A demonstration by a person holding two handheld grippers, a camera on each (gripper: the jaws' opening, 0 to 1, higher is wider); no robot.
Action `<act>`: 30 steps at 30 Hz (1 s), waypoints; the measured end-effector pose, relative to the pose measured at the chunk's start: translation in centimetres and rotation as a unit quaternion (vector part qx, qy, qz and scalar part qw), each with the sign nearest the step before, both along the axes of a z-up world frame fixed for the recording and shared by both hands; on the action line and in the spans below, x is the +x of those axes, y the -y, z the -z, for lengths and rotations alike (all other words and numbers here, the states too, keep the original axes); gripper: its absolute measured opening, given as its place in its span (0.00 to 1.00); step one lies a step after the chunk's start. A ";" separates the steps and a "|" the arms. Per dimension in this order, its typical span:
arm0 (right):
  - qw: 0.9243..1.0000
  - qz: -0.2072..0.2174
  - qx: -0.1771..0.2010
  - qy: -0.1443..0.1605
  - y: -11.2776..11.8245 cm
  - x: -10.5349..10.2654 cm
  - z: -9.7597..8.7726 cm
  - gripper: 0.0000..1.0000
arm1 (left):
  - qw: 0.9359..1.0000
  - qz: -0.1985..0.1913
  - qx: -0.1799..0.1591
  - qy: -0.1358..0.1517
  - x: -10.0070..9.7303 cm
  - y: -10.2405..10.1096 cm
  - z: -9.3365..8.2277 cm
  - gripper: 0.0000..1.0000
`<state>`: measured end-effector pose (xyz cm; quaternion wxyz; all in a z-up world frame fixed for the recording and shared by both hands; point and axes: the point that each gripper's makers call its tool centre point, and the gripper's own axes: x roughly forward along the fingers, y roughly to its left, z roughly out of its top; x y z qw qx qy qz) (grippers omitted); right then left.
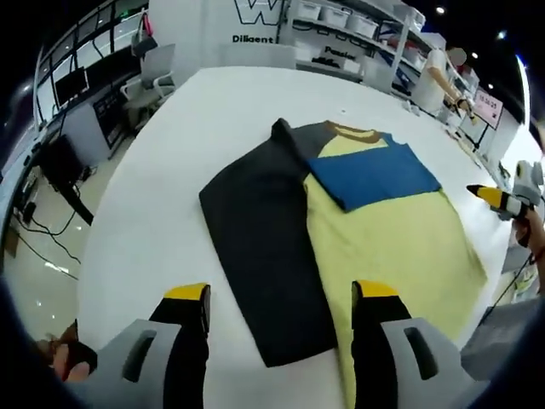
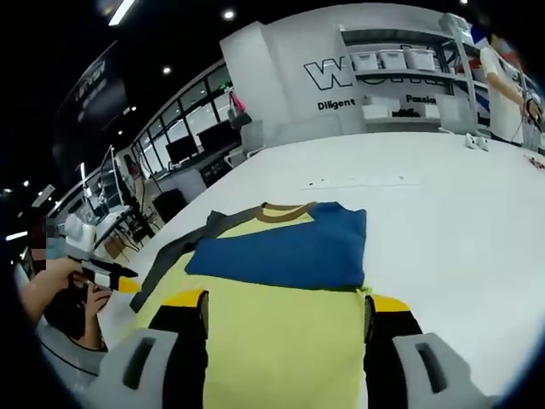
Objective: Fold the garment on the visible template until the final outline fits inside the template.
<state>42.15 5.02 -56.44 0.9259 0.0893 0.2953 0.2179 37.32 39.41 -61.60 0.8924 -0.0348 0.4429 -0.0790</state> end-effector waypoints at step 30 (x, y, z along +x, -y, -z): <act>1.000 0.013 -0.002 -0.003 0.3 -1.7 -0.4 0.67 | 0.991 -0.037 0.080 -0.099 -3.4 -1.0 2.1 0.19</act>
